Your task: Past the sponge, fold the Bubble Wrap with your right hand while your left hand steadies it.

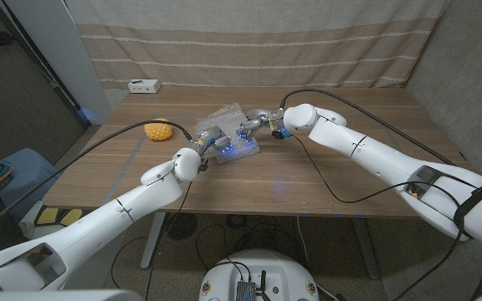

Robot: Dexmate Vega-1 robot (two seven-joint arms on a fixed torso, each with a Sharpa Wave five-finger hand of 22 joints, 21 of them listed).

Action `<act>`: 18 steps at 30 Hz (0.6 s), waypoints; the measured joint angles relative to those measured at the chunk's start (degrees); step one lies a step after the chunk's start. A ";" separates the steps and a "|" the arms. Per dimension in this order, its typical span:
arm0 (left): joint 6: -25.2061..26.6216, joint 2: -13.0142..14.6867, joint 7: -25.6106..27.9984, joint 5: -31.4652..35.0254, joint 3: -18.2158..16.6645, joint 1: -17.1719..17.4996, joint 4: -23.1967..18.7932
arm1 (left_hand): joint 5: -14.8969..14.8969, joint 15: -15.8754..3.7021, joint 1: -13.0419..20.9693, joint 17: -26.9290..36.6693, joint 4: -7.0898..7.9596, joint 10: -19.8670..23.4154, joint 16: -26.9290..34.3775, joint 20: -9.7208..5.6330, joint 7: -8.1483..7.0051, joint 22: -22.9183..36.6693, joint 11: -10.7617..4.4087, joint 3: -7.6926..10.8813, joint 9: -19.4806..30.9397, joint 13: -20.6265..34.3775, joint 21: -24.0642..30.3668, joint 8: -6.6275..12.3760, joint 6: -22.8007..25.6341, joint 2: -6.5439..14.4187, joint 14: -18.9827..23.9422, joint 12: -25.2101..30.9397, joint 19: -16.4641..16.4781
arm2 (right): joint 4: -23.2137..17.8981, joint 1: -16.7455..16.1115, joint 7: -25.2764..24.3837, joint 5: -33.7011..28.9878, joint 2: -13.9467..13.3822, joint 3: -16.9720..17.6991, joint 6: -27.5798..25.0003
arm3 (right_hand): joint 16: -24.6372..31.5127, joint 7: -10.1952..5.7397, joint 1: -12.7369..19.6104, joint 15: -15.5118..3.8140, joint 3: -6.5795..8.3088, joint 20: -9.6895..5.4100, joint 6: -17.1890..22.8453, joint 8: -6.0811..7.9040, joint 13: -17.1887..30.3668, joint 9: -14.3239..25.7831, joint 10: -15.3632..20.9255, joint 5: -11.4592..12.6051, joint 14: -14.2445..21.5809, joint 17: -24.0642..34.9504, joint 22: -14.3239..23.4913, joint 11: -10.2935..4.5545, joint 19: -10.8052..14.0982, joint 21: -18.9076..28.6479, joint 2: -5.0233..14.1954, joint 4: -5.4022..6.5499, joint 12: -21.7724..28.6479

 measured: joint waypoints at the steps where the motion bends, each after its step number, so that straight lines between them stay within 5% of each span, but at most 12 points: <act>1: -0.20 0.00 -0.18 0.00 0.21 -0.19 0.10 | 0.00 -0.01 0.00 -0.06 0.00 0.00 0.00 0.12 0.00 0.00 0.00 0.00 0.08 0.12 0.24 0.00 0.00 0.00 -0.01 0.00 -0.12 | -0.01 -0.46 -1.28 0.16 0.00 0.61 1.00 | -1.62 -0.13 -0.75 0.10 0.21 0.05 -1.15 -0.69 -0.61 -0.60 -1.28 0.01 -1.25 -1.14 -0.43 0.29 -0.88 0.00 -0.20 0.35 -0.83; 6: -1.35 0.35 -1.15 0.22 1.28 -1.00 0.50 | 0.00 0.01 0.00 -0.07 0.00 0.12 0.16 0.21 -0.13 -0.01 0.13 0.00 0.38 0.53 0.64 0.00 0.96 0.00 0.00 0.44 -0.22 | 0.27 -2.00 -7.00 0.09 0.34 2.55 5.66 | -13.31 -1.28 -5.19 0.33 2.49 0.11 -5.65 -4.67 -5.05 -4.67 -9.02 0.05 -9.18 -9.11 -3.30 0.39 -6.03 0.00 -1.57 0.67 -6.74; 9: -2.05 0.53 -1.80 0.54 1.61 -1.20 0.53 | 0.00 0.20 0.00 -0.05 0.18 0.62 0.47 0.21 -0.13 -0.05 0.20 -0.18 0.60 0.80 0.98 0.23 1.57 0.00 0.19 0.88 -0.22 | 0.92 -2.49 -9.47 -0.74 0.69 3.10 7.30 | -17.47 -1.79 -7.14 0.20 2.57 0.10 -7.14 -6.17 -6.90 -6.27 -12.52 0.05 -12.08 -11.71 -4.51 -0.31 -8.07 -0.31 -2.31 0.63 -9.50; 18: -3.44 1.41 -3.10 1.74 2.42 -1.58 0.18 | 0.00 0.11 -0.31 -0.45 -0.07 1.24 0.84 0.21 -0.13 -0.15 0.20 -0.88 1.07 1.32 1.71 0.67 2.18 -0.31 0.93 1.28 -0.22 | 4.54 -1.36 -12.48 -4.17 2.25 2.04 7.93 | -19.54 -1.79 -9.46 0.27 2.45 0.21 -7.12 -6.68 -8.31 -7.51 -13.40 -0.30 -13.42 -13.51 -5.28 -0.63 -9.14 -0.53 -2.54 1.17 -11.11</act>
